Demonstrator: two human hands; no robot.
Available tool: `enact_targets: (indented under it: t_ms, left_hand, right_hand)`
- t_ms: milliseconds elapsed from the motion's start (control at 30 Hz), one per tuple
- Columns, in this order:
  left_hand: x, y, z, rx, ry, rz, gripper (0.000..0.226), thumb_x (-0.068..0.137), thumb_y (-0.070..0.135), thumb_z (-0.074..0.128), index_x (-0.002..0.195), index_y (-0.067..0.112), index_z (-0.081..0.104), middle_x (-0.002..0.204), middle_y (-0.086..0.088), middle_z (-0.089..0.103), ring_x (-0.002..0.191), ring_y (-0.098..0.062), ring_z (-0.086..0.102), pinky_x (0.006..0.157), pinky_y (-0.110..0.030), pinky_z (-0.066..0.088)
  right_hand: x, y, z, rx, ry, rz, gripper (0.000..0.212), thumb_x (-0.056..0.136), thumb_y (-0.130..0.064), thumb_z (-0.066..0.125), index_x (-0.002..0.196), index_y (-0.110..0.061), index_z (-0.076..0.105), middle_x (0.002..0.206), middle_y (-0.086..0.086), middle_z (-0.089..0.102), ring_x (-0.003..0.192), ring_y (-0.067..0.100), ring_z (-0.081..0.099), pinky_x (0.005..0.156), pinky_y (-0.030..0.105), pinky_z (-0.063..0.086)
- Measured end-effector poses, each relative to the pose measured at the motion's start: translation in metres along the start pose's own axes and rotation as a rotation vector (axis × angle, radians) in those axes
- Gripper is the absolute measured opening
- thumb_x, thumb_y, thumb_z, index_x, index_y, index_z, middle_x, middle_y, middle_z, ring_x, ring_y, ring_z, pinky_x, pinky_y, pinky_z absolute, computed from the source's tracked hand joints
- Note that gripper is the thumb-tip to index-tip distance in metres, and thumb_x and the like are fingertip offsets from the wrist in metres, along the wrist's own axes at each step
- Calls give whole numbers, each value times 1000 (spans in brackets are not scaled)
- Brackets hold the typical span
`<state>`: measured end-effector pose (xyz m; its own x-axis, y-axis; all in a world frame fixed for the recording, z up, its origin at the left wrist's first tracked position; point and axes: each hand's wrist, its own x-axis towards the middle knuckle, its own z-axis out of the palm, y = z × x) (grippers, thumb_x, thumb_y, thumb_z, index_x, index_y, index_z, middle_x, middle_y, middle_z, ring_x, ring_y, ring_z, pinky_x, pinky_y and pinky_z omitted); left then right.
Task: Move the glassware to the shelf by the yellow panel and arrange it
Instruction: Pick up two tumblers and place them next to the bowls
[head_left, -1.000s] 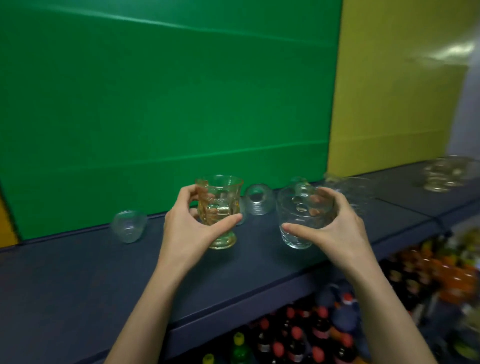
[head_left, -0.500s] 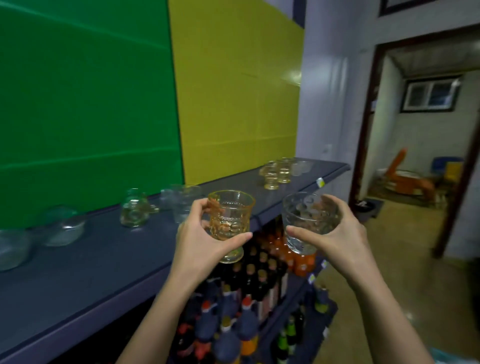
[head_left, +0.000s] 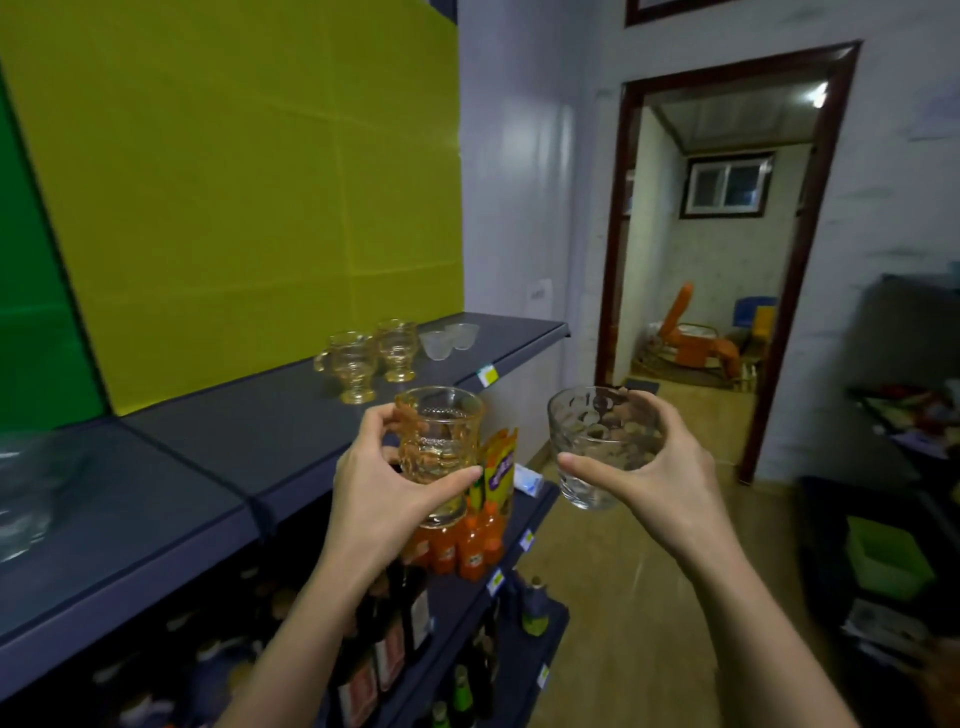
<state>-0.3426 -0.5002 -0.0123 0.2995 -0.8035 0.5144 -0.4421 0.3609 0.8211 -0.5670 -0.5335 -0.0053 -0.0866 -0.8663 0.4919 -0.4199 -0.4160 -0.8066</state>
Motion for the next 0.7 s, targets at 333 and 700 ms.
enact_targets:
  t_ms: [333, 700]
  left_hand:
    - [128, -50, 121, -19, -26, 38, 73, 43, 37, 87, 104, 27, 48, 104, 12, 62, 78, -2, 67, 76, -30, 55]
    - [253, -90, 210, 19, 49, 31, 72, 46, 35, 87, 105, 29, 46, 97, 23, 56, 77, 4, 64, 70, -17, 51]
  right_hand:
    - [137, 90, 17, 3, 30, 24, 105, 39, -56, 80, 131, -27, 40, 130, -1, 54, 117, 17, 51, 98, 43, 47]
    - [294, 160, 51, 17, -6, -1, 106, 37, -59, 80, 131, -30, 39, 126, -8, 54, 110, 9, 50, 94, 34, 48]
